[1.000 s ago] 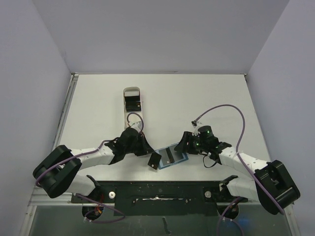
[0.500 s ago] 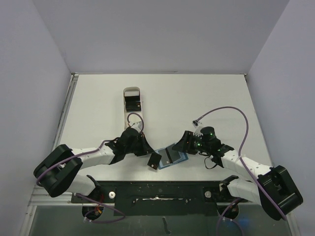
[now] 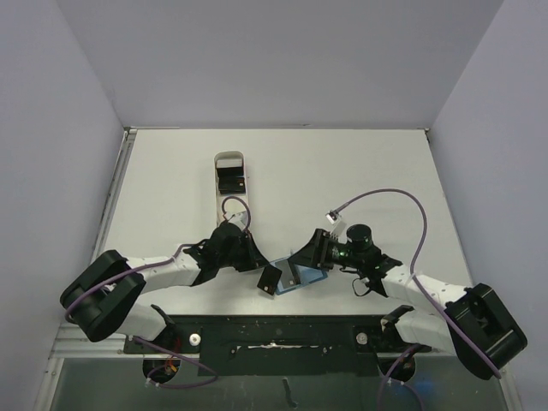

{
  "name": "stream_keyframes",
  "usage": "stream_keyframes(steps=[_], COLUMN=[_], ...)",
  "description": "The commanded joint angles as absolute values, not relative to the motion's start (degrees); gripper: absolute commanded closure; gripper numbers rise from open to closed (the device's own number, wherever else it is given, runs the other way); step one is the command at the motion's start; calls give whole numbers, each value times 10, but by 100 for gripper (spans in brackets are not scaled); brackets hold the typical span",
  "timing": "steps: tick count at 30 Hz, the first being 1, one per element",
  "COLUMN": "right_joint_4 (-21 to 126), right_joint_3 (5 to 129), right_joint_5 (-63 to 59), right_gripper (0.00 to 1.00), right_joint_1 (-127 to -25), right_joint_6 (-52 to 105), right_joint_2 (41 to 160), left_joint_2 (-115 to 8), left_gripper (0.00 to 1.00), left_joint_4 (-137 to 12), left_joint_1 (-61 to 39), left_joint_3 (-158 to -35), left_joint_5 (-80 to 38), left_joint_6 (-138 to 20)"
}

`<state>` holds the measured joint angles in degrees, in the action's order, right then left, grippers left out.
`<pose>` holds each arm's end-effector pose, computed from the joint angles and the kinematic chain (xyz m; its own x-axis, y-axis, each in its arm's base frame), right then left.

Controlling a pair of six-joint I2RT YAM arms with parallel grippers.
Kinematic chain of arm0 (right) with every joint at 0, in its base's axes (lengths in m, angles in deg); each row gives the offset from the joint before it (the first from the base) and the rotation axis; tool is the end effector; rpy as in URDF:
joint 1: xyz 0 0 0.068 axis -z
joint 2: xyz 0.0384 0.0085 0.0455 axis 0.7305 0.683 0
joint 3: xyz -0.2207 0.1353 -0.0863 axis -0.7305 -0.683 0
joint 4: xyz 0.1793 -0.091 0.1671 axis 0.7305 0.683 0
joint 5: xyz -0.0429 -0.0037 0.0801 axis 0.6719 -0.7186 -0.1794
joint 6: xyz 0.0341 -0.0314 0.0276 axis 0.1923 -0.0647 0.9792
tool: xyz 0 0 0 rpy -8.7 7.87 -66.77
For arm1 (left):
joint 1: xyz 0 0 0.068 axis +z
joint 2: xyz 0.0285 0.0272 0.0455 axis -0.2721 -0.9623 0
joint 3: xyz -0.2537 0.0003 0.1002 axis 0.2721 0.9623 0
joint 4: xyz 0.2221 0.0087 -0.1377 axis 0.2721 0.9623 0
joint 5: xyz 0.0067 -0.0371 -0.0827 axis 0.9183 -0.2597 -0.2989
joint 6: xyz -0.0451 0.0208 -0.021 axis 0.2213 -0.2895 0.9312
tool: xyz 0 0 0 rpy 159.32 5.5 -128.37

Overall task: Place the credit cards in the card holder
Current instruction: Turn over the card slot in the card holder.

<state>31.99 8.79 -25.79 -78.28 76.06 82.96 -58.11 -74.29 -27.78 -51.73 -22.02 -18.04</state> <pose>0.1693 0.1249 0.1678 -0.9117 0.2769 -0.3034 -0.1499 0.4635 0.8733 0.1808 -0.1799 0.1441 -0.8921 -0.2291 -0.3895 0.1069 0.7306 -0.6744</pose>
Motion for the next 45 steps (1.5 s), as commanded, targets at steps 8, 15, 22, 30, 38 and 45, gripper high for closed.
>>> stream_keyframes(steps=[8,15,22,30,38,45], right_joint_4=[258,257,486,412,468,600], right_joint_3=[119,138,216,179,188,223], right_joint_5=[-243,-233,-124,-152,-85,5], right_gripper=[46,47,50,52,51,50], right_joint_1=[-822,-835,-835,-831,-833,-795], right_joint_6=[780,779,641,684,664,583], right_joint_2=[871,899,846,852,866,860], left_joint_2=[-509,-391,-360,-392,-420,-498], left_gripper=[100,100,100,100,100,100], left_joint_4=[-682,-618,-709,-720,-788,-878], left_joint_1=[-271,-265,-264,-266,-267,-269], left_joint_3=[-534,-528,-512,-525,-498,-498], left_joint_5=[-181,-131,-200,-222,-251,-289], left_joint_6=[-169,-156,-155,-128,-110,-84])
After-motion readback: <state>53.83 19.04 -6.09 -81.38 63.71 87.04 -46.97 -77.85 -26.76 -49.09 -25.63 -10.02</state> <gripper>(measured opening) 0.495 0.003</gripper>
